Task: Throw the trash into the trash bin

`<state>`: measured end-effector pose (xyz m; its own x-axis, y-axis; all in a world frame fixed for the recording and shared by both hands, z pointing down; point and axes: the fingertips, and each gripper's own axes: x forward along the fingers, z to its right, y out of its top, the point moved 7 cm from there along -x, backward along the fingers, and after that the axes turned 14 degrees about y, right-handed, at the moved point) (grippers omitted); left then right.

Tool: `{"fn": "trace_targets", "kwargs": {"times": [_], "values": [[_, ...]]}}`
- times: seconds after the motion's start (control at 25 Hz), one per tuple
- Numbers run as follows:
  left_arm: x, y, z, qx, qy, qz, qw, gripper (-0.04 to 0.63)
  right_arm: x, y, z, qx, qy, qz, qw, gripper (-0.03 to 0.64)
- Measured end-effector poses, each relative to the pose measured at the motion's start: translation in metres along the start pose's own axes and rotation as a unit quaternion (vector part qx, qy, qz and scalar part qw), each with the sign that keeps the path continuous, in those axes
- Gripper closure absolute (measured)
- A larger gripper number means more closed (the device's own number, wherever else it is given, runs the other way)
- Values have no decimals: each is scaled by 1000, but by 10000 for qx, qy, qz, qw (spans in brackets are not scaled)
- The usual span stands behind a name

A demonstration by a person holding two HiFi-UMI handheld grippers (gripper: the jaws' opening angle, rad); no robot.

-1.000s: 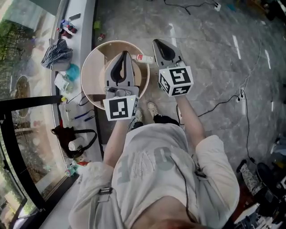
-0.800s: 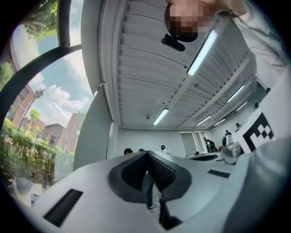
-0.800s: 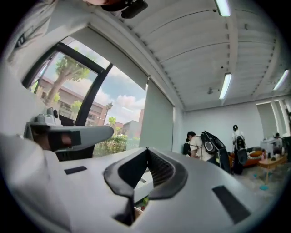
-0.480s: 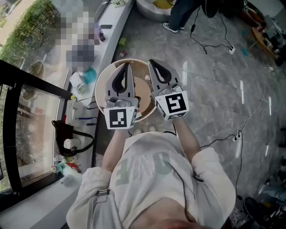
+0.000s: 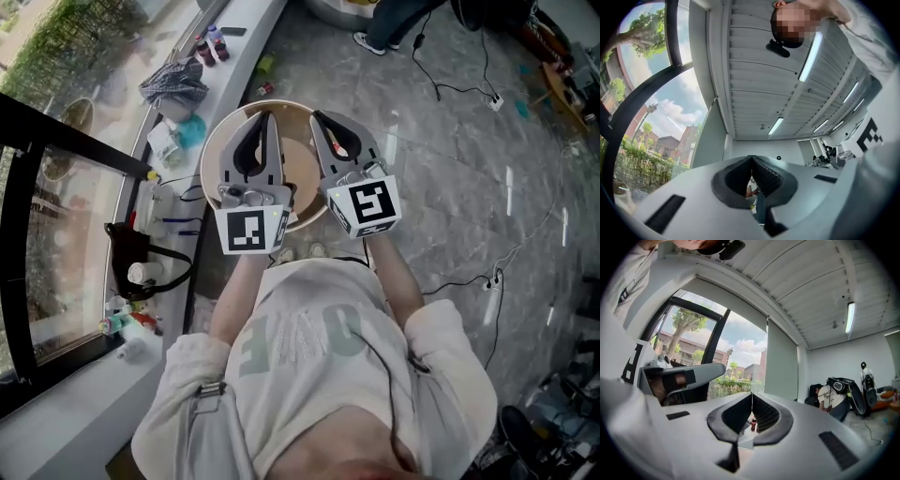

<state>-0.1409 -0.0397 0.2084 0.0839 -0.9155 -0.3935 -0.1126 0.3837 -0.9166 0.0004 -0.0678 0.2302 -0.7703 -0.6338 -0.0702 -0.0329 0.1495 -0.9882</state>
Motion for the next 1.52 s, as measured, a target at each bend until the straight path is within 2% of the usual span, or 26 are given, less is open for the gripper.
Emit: {"fn": "trace_targets", "kwargs": {"times": [0.2, 0.36, 0.4, 0.44, 0.48, 0.56, 0.64, 0.68, 0.8, 0.88, 1.0, 1.16, 1.24, 1.44, 1.52], "values": [[-7, -9, -18, 55, 239, -134, 9996, 583, -1, -20, -6, 96, 31, -332, 9994, 601], [-20, -23, -34, 85, 425, -275, 9987, 583, 4, -65, -18, 699, -44, -926, 9932, 597], [-25, -28, -38, 102, 460, -321, 9984, 583, 4, -82, -22, 933, -106, -1099, 9895, 571], [-32, -36, -42, 132, 484, -367, 9981, 583, 5, -103, -29, 1161, -152, -1265, 9850, 460], [-40, -46, -47, 177, 501, -408, 9978, 583, 5, -127, -37, 1363, -182, -1430, 9801, 386], [-57, -75, -61, 236, 571, -508, 9968, 583, 8, -186, -55, 1686, -189, -1815, 9687, 355], [-77, -115, -78, 132, 736, -725, 9946, 583, 10, -259, -78, 2007, -96, -2310, 9520, 341], [-89, -137, -87, 54, 837, -885, 9925, 582, 10, -297, -93, 2204, -2, -2618, 9396, 337], [-127, -196, -112, 25, 1101, -1421, 9837, 583, 3, -407, -140, 2723, 234, -3635, 8906, 336], [-147, -226, -125, 98, 1225, -1659, 9785, 582, 0, -467, -158, 2783, 208, -4160, 8655, 317], [-171, -253, -139, 148, 1430, -1963, 9700, 583, -4, -525, -177, 2737, 177, -4698, 8391, 308], [-192, -265, -153, 77, 1730, -2199, 9600, 583, -13, -562, -186, 2924, -55, -5061, 8114, 308], [-196, -263, -156, 78, 1764, -2225, 9588, 583, -18, -569, -190, 2929, -159, -5170, 8041, 310], [-189, -250, -162, 96, 1783, -2169, 9597, 583, -14, -564, -186, 2525, -141, -5413, 8019, 335], [-180, -236, -165, 91, 1796, -2128, 9604, 583, -4, -541, -179, 2436, -101, -5290, 8128, 336]]}}
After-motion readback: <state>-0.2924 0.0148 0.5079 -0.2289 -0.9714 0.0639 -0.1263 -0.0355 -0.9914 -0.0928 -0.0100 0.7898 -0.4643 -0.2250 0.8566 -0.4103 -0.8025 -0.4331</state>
